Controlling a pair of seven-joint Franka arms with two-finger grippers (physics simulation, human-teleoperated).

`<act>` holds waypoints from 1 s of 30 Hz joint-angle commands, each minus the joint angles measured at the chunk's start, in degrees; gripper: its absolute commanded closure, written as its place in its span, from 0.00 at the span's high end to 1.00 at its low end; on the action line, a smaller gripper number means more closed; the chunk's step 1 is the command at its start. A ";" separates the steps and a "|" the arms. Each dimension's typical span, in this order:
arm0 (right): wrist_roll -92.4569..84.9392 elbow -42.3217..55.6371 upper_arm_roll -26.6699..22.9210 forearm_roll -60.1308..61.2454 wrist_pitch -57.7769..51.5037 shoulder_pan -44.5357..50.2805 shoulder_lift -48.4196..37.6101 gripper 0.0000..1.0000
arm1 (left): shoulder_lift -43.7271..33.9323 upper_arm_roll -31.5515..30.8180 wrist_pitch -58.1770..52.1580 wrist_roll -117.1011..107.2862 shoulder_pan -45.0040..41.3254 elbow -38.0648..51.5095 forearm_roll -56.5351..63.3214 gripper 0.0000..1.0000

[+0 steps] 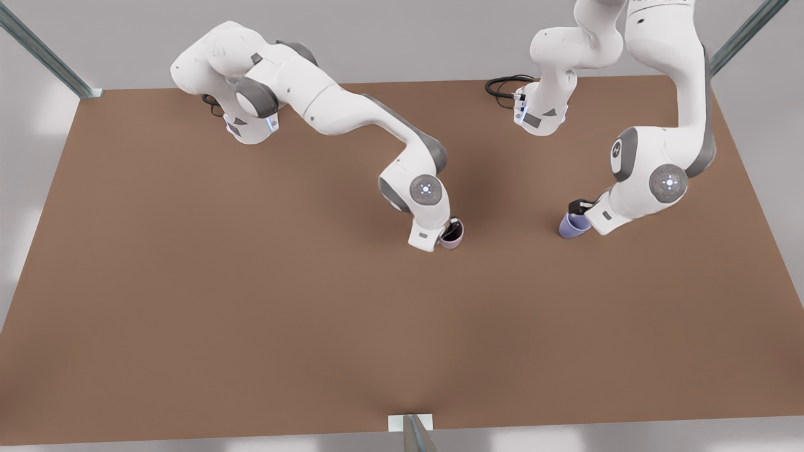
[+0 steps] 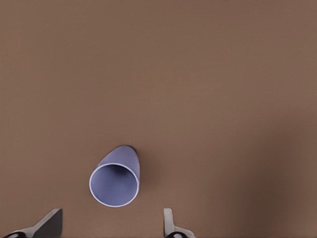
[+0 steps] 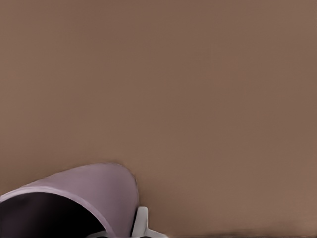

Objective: Stack the cups, with the pink cup at the bottom and the purple cup at the top

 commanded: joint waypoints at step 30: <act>17.59 -27.61 -5.34 0.53 -10.73 -14.32 -36.21 0.84 | 5.76 0.01 35.27 -0.03 0.03 -21.46 -0.14 0.43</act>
